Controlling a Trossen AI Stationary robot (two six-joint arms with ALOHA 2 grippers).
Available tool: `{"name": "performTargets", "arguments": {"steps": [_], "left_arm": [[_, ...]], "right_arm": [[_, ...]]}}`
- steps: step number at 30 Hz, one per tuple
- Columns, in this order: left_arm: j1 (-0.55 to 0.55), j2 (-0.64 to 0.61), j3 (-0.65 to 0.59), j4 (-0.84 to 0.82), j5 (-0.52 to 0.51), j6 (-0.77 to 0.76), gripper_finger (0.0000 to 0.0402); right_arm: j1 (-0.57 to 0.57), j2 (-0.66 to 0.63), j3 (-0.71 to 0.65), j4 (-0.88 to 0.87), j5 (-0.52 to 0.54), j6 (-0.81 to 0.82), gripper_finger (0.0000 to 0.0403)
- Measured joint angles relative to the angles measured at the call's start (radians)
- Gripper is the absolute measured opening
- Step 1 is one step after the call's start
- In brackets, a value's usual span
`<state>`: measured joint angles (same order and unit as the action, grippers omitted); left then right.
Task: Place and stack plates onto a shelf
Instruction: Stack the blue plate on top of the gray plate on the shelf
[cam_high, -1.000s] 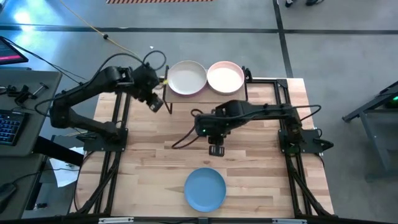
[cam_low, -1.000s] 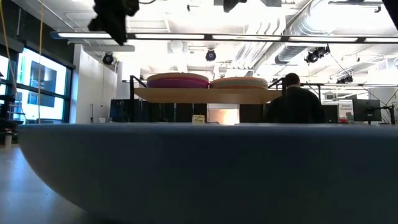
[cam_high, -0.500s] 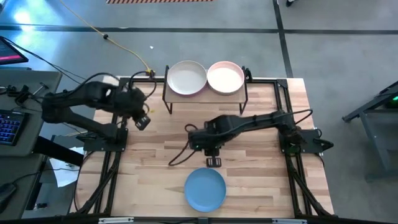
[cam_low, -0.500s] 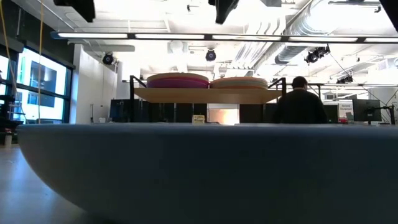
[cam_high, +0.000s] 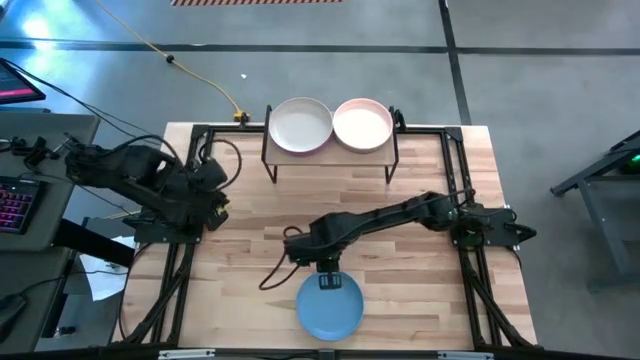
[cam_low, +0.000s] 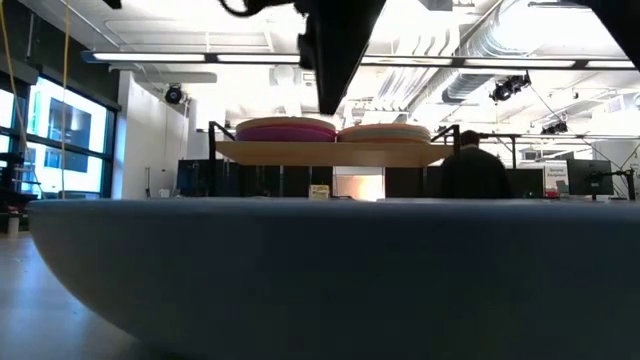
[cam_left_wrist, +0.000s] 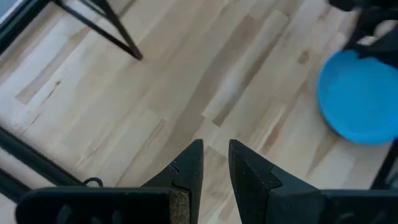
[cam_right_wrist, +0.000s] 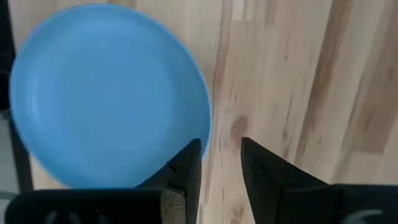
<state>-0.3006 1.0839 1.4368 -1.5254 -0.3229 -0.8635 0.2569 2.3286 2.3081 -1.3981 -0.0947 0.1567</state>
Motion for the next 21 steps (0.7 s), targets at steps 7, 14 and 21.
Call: {"name": "performTargets", "arguments": {"steps": [7, 14, 21], "left_arm": [[-0.100, 0.000, 0.000, 0.001, -0.006, -0.026, 0.0065], [-0.182, 0.000, 0.000, 0.004, -0.013, -0.052, 0.0065], [-0.240, 0.000, 0.000, 0.004, -0.048, -0.077, 0.0065]], "right_arm": [[0.006, 0.059, 0.000, 0.033, 0.001, 0.000, 0.0092], [0.036, 0.075, 0.000, 0.074, 0.062, 0.003, 0.0092], [0.042, 0.121, 0.001, 0.080, 0.050, -0.004, 0.0092]]}}
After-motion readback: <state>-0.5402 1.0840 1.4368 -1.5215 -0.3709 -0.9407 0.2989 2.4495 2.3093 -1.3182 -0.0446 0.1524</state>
